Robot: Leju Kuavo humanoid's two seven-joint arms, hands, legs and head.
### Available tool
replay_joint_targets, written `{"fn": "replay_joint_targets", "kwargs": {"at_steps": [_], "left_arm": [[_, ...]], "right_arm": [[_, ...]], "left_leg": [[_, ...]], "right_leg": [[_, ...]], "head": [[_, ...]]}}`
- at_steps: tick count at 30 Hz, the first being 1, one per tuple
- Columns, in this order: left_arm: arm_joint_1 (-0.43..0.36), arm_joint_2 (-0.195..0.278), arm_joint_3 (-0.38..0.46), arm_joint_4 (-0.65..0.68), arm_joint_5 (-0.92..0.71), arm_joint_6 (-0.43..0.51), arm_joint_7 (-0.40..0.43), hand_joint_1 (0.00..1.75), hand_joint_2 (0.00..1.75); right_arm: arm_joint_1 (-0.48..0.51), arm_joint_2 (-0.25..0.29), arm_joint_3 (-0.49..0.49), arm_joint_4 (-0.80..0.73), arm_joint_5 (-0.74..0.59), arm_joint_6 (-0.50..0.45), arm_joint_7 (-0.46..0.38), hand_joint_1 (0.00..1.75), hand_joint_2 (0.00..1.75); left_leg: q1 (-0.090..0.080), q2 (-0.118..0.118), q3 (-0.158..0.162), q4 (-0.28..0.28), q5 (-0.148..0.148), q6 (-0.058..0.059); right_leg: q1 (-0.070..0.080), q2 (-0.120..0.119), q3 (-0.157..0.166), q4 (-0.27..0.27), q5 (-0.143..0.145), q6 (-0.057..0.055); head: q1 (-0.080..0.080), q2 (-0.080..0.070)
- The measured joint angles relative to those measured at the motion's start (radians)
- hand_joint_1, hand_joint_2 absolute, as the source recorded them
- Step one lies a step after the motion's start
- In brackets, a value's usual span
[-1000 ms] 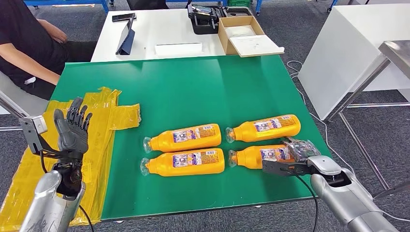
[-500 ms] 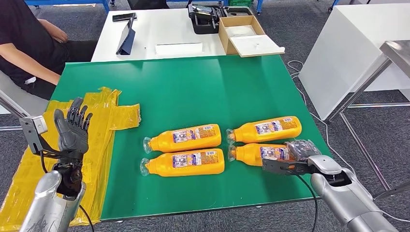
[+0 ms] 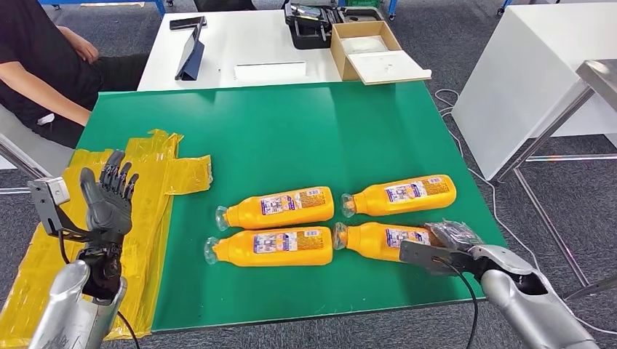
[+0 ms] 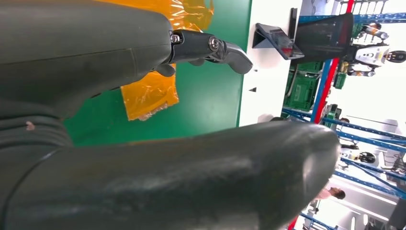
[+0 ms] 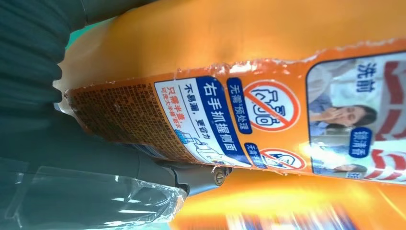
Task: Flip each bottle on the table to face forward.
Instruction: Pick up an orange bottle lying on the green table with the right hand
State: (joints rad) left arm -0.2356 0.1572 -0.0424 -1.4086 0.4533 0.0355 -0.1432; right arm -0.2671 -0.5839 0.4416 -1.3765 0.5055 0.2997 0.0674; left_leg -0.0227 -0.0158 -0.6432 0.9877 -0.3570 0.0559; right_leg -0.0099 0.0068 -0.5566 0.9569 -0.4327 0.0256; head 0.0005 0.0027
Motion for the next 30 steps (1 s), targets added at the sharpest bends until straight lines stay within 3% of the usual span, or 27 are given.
{"fn": "replay_joint_targets", "kwargs": {"at_steps": [5,9,16,23,30], "left_arm": [[0.045,0.003,0.034,-0.036,0.013,-0.001,-0.004,0.00,0.00],[0.077,0.004,0.055,-0.065,0.024,0.012,-0.007,0.00,1.75],[0.101,0.004,0.060,-0.113,0.021,0.027,-0.007,0.00,1.75],[0.089,0.003,0.045,-0.130,0.036,0.042,-0.006,0.00,1.75],[0.032,-0.027,-0.017,-0.144,0.096,0.022,0.006,0.00,1.75]], "right_arm": [[0.013,-0.080,-0.152,-0.261,-0.117,0.053,-0.029,1.75,1.75],[0.012,-0.097,-0.250,-0.354,-0.137,0.026,-0.080,1.75,1.75],[0.015,-0.058,-0.309,-0.407,-0.161,-0.026,-0.090,1.75,1.75],[-0.114,0.006,-0.253,-0.352,-0.252,-0.028,-0.039,1.75,1.75],[-0.246,0.168,-0.169,-0.227,-0.305,-0.168,0.003,1.75,1.75]], "left_leg": [[-0.001,0.000,-0.002,0.000,0.000,0.000],[-0.001,-0.001,-0.004,0.000,0.000,0.000],[-0.001,-0.001,-0.005,0.000,0.000,0.000],[-0.001,-0.001,-0.005,0.000,0.001,0.001],[0.000,0.000,-0.005,0.000,0.002,0.001]], "right_leg": [[-0.003,-0.001,-0.005,0.001,-0.001,0.000],[-0.003,-0.001,-0.006,0.001,-0.001,0.000],[-0.003,-0.001,-0.006,0.001,-0.001,0.000],[-0.003,-0.001,-0.006,0.001,-0.001,0.000],[-0.002,-0.001,-0.007,0.001,-0.001,0.000]], "head": [[0.000,0.000],[0.000,0.000],[0.000,0.000],[0.000,0.000],[0.000,0.000]]}}
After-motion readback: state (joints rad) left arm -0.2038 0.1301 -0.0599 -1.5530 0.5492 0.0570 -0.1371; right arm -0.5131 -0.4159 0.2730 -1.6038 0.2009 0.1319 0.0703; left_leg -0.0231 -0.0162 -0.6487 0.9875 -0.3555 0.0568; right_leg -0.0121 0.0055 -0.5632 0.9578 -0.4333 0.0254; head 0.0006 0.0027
